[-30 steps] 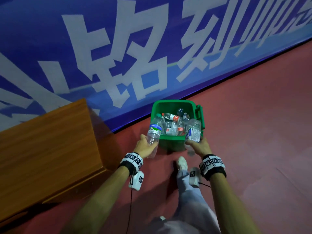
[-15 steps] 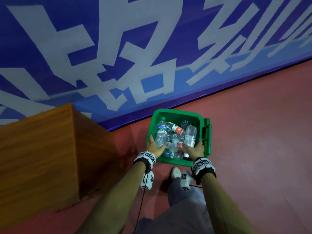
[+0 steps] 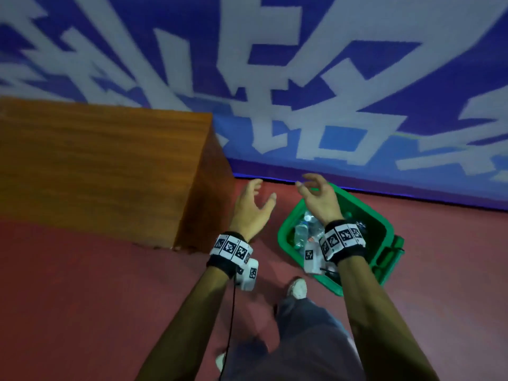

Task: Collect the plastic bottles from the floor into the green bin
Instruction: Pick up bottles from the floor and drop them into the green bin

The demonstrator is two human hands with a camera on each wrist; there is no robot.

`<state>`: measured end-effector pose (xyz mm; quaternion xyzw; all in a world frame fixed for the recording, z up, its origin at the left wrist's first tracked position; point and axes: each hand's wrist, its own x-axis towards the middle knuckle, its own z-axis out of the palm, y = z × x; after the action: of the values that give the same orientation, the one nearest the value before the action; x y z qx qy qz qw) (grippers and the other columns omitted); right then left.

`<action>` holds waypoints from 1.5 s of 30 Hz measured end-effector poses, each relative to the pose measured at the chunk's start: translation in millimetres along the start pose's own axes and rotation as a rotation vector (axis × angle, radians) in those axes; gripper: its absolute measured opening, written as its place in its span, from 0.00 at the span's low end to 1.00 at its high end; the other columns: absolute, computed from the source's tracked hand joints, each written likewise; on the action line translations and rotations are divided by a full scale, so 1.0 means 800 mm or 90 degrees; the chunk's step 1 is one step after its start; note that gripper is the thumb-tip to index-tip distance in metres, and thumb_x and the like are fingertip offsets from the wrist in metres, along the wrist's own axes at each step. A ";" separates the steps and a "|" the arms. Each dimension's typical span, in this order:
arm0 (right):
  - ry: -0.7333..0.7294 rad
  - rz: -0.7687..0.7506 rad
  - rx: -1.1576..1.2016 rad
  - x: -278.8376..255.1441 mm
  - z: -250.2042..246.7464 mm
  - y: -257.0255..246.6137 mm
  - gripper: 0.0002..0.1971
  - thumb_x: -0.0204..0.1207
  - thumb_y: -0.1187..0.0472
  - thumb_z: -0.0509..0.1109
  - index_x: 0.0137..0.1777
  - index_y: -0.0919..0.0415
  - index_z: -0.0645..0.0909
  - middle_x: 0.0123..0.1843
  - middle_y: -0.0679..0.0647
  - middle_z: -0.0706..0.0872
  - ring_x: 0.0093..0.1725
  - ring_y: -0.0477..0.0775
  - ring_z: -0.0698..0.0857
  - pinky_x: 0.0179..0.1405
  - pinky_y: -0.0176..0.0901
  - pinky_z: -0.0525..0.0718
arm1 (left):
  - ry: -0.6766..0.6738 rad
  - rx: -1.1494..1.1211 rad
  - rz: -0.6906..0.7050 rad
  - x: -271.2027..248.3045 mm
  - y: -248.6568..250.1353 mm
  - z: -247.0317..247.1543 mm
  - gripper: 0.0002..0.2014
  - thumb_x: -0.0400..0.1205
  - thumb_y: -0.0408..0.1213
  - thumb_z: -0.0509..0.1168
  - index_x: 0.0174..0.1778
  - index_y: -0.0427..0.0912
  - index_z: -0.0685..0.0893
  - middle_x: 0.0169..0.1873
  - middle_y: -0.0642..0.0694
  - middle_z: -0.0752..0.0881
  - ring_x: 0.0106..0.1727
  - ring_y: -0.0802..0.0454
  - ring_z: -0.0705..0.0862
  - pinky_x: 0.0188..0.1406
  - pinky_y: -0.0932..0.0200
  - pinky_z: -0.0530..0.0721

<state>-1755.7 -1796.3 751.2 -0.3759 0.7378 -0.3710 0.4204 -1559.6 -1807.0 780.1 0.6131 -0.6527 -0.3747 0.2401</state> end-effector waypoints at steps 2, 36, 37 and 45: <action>-0.107 -0.090 -0.027 -0.026 0.051 -0.056 0.17 0.78 0.45 0.76 0.64 0.49 0.84 0.57 0.52 0.90 0.53 0.51 0.90 0.56 0.44 0.87 | 0.092 -0.043 -0.012 -0.035 -0.022 -0.072 0.23 0.81 0.51 0.72 0.70 0.49 0.80 0.63 0.54 0.85 0.63 0.58 0.84 0.68 0.50 0.82; -1.347 -0.685 -0.383 -1.091 0.919 -0.049 0.21 0.71 0.34 0.72 0.63 0.37 0.80 0.58 0.40 0.86 0.58 0.41 0.87 0.64 0.54 0.87 | 1.049 -0.063 -0.825 -1.130 -0.524 -0.470 0.21 0.81 0.55 0.71 0.67 0.48 0.83 0.61 0.53 0.86 0.57 0.58 0.86 0.59 0.49 0.88; -1.371 -0.695 -0.395 -1.119 0.946 -0.048 0.21 0.72 0.34 0.72 0.63 0.37 0.80 0.59 0.40 0.86 0.58 0.42 0.87 0.64 0.53 0.87 | 1.061 -0.057 -0.849 -1.149 -0.536 -0.484 0.22 0.81 0.55 0.71 0.67 0.48 0.83 0.61 0.53 0.86 0.57 0.58 0.86 0.59 0.49 0.88; -1.445 -0.716 -0.422 -1.339 1.128 -0.068 0.16 0.79 0.43 0.74 0.65 0.44 0.81 0.59 0.45 0.86 0.57 0.46 0.87 0.57 0.46 0.86 | 1.133 -0.008 -0.994 -1.278 -0.613 -0.612 0.22 0.81 0.55 0.70 0.67 0.47 0.83 0.61 0.52 0.85 0.56 0.56 0.86 0.57 0.49 0.87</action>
<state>-541.0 -1100.6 828.8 -0.8166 -0.2267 0.2250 0.4808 -740.9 -884.2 840.8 0.8897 0.2970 0.1358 0.3191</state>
